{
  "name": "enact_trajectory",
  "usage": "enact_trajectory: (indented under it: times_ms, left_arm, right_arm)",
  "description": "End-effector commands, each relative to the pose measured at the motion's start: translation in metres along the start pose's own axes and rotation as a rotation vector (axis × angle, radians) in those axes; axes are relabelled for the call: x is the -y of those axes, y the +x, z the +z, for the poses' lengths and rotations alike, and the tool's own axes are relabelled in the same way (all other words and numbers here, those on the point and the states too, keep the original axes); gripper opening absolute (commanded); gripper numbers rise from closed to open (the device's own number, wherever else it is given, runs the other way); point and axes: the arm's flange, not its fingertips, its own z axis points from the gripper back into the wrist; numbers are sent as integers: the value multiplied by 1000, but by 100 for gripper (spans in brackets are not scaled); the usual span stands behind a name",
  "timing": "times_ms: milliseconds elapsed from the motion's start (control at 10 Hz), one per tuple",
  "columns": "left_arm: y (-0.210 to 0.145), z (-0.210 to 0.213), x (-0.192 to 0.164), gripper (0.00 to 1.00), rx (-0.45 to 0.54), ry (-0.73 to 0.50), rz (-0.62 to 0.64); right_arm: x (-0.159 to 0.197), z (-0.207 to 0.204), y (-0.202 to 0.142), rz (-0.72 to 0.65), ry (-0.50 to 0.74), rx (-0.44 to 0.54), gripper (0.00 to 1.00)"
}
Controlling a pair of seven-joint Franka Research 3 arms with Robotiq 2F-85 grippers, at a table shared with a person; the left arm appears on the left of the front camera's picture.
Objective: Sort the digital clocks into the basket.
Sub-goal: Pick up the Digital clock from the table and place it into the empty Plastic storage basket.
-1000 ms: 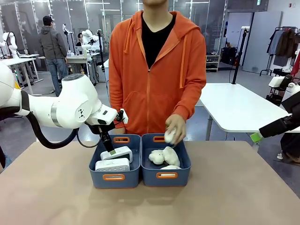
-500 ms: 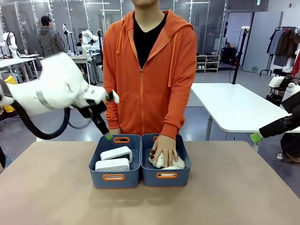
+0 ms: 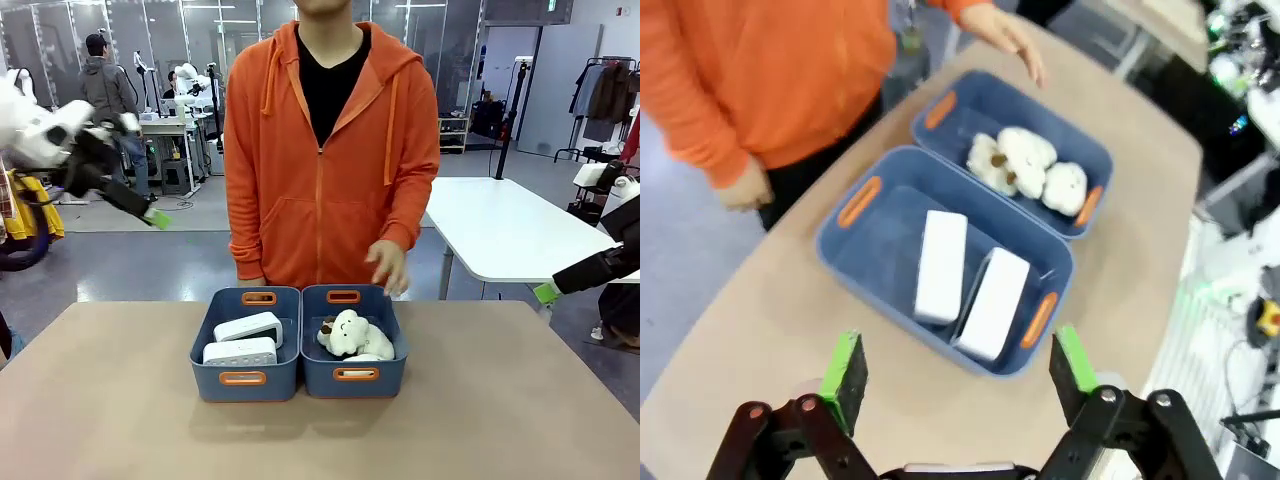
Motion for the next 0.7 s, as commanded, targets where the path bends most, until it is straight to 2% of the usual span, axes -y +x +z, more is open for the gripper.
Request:
enact_trajectory:
  times_ms: [0, 100, 300, 500, 600]
  left_arm:
    - [-51, 29, 2, 93, 140, 20, -26]
    - [-83, 49, -1, 93, 219, 44, -23]
    - [-120, 62, 15, 93, 231, 68, 7]
    - [-118, 71, 36, 93, 142, 156, -27]
    - [-111, 70, 36, 93, 131, 150, -26]
  right_arm:
    - [2, -2, 2, 16, -3, 11, 100]
    - [2, -2, 2, 16, -3, 11, 100]
    - [2, -2, 2, 16, -3, 11, 100]
    - [2, -2, 2, 16, -3, 11, 100]
    - [2, -2, 2, 16, -3, 11, 100]
